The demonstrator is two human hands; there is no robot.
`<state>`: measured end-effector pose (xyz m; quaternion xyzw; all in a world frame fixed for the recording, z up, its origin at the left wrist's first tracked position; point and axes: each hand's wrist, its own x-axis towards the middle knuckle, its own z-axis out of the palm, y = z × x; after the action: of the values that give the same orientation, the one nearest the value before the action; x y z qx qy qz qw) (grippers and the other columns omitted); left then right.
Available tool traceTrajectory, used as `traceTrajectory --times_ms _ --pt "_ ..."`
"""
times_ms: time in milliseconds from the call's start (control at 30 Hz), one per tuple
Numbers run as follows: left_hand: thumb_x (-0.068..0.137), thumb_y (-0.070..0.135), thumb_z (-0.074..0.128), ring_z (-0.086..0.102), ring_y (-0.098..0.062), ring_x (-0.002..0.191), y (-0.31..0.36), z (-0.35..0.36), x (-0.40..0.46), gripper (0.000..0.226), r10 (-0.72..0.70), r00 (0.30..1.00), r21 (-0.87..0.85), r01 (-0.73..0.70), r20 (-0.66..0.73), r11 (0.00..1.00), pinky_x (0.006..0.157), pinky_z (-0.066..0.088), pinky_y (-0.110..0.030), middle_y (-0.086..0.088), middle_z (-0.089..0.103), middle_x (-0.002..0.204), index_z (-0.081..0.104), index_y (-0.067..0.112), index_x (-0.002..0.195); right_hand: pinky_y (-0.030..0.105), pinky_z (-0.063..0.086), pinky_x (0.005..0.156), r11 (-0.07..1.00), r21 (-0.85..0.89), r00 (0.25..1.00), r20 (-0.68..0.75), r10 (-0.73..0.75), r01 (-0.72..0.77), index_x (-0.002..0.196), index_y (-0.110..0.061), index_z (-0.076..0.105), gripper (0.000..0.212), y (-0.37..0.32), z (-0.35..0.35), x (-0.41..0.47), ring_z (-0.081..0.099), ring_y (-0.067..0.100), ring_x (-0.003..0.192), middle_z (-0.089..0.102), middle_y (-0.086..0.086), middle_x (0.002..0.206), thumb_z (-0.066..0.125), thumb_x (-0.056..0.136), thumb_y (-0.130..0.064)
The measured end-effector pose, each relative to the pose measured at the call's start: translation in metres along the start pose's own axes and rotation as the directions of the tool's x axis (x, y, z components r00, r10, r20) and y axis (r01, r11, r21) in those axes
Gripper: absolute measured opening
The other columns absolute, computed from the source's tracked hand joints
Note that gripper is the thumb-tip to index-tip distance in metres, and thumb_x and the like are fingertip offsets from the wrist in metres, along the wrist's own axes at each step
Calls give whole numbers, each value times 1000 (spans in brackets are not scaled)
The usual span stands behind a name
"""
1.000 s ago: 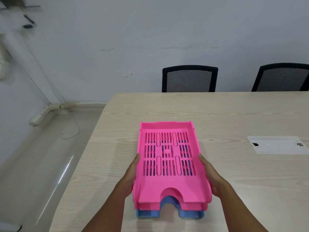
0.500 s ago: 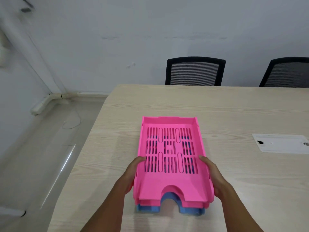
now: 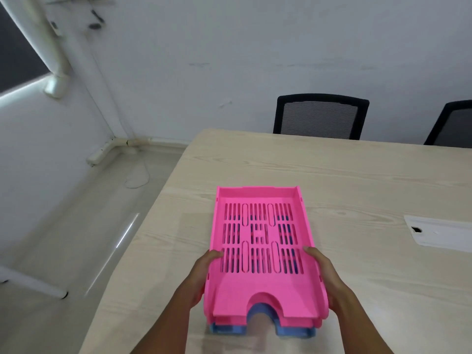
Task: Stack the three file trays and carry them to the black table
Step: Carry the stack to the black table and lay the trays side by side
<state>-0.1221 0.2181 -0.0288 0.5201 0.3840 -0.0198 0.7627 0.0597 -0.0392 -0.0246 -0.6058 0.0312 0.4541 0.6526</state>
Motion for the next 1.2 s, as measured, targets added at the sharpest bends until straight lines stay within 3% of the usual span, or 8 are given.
traceTrajectory --times_ms 233,433,567,733,833,967,1100,1200 --pt "78 38 67 68 -49 106 -27 -35 -50 46 87 971 -21 -94 -221 995 102 47 -66 -21 77 108 73 13 116 58 41 109 997 -65 992 121 38 -30 118 -5 68 57 9 39 2 72 32 81 77 17 98 64 81 -48" --pt "72 44 72 69 -47 107 -58 -85 -96 52 97 924 -162 -167 -369 973 103 47 -66 -21 76 112 73 15 116 58 40 110 969 -244 968 231 101 -43 120 -6 69 60 12 109 6 70 35 93 76 17 107 65 80 -51" --pt "74 43 69 71 -43 102 -62 -131 -130 52 110 889 -209 -223 -445 952 102 49 -62 -20 77 110 74 12 116 61 29 115 936 -353 952 290 100 9 117 -21 73 65 25 173 8 63 38 116 75 10 117 66 71 -66" --pt "76 43 69 72 -43 100 -65 -211 -174 48 133 820 -223 -301 -556 927 98 51 -64 -19 78 108 76 14 113 61 30 114 906 -423 918 369 146 26 116 -16 72 66 52 270 9 64 40 116 76 12 116 66 71 -64" --pt "77 40 69 72 -45 99 -72 -263 -202 44 129 774 -243 -345 -619 907 97 52 -65 -21 78 107 76 14 112 62 32 113 898 -438 891 427 156 52 118 -15 70 69 69 333 8 67 38 111 76 12 113 67 71 -65" --pt "80 34 70 69 -50 104 -85 -332 -246 41 108 700 -261 -398 -706 880 99 49 -67 -24 76 109 75 12 115 59 41 108 879 -467 825 530 195 93 120 -6 68 59 96 424 -1 71 35 90 77 17 104 61 82 -51" --pt "79 35 71 69 -51 102 -99 -391 -293 40 88 630 -262 -440 -772 859 97 51 -67 -25 76 106 76 12 112 61 43 106 869 -484 756 606 247 104 120 -3 66 66 128 508 -10 71 37 89 75 22 107 64 76 -53" --pt "87 28 66 72 -46 96 -111 -425 -321 28 64 576 -263 -466 -815 845 97 50 -67 -25 77 104 78 11 106 59 48 101 844 -524 711 635 301 110 121 -1 64 58 150 559 -17 71 37 87 75 23 105 62 86 -46"
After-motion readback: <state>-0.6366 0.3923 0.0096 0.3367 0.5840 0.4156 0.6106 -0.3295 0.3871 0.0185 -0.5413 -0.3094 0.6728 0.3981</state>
